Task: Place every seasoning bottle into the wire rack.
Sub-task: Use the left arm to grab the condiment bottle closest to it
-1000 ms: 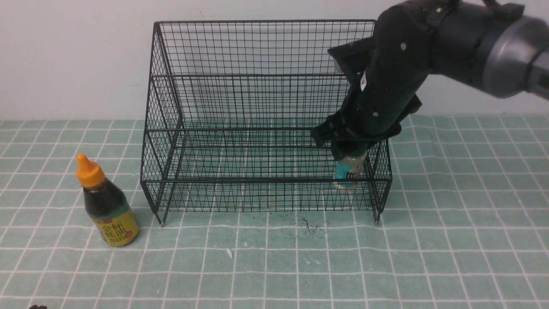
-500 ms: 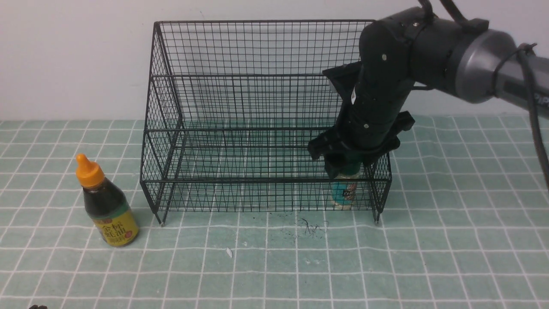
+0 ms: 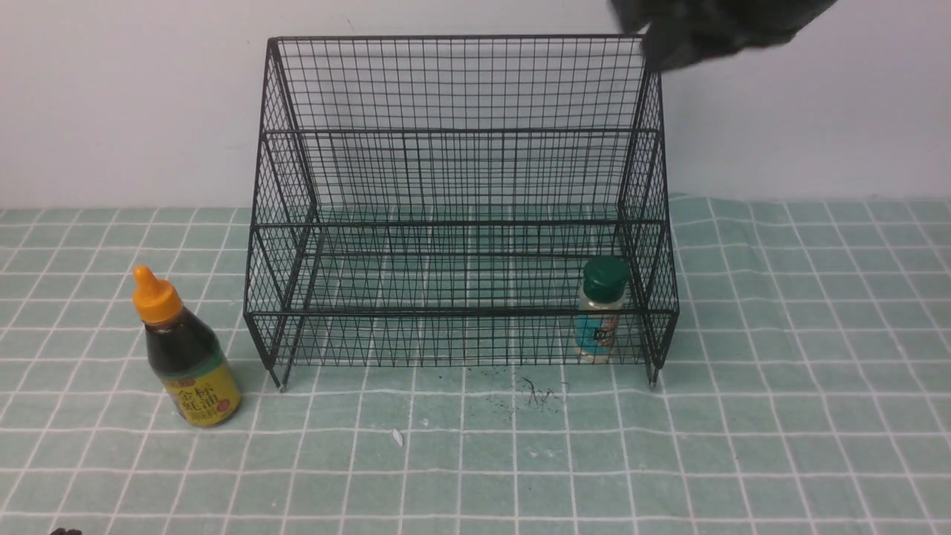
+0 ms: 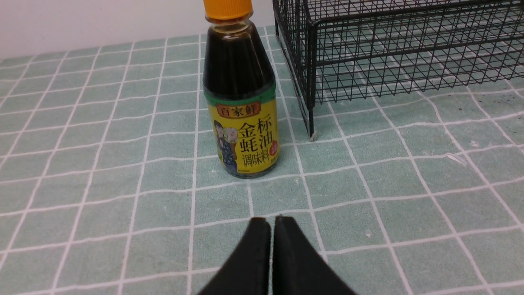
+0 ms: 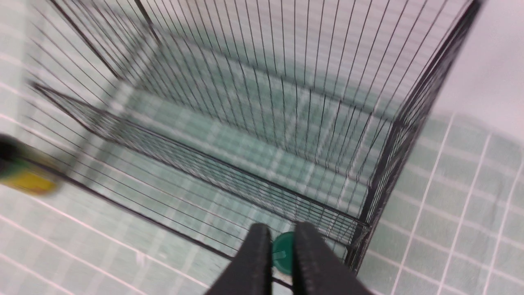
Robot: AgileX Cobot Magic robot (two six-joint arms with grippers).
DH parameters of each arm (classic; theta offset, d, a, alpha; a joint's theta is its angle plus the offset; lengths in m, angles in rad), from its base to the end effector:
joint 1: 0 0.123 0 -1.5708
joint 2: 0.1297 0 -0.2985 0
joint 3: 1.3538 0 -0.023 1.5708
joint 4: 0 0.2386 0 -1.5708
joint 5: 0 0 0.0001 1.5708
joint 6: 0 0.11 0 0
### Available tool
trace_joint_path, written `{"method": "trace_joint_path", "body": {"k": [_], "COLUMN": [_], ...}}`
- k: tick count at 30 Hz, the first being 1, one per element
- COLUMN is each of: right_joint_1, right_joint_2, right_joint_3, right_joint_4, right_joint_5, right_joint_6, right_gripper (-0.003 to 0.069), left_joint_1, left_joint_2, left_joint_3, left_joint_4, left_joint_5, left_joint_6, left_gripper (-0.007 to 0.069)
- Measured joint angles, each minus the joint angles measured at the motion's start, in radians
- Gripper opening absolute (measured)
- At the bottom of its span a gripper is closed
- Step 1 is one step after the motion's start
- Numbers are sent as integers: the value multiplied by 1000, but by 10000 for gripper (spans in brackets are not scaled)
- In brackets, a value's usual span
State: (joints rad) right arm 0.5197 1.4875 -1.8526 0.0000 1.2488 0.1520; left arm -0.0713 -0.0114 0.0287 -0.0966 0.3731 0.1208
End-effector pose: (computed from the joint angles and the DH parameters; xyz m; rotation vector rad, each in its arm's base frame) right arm 0.2563 0.1466 0.4675 -0.4371 2.3508 0.3213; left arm 0.0445 -0.0071 0.1651 0.1198 1.8687 -0.0608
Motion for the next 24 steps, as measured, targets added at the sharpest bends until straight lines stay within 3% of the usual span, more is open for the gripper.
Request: {"method": "trace_joint_path", "body": {"k": [5,17,24], "right_joint_1": [0,0,0], "right_joint_2": [-309,-1128,-1394], "right_joint_3": [158,1184,1497], "right_joint_4": [0,0,0], "right_joint_5": [-52,-751,-912], "right_joint_6": [9,60,101], "right_gripper": [-10,-15,-15], "left_joint_1": [0,0,0], "left_joint_2": [0,0,0], "left_joint_3": [0,0,0], "left_joint_4": [0,0,0], "left_joint_5": [0,0,0], "left_joint_6": [0,0,0], "left_gripper": [-6,-6,-6]}}
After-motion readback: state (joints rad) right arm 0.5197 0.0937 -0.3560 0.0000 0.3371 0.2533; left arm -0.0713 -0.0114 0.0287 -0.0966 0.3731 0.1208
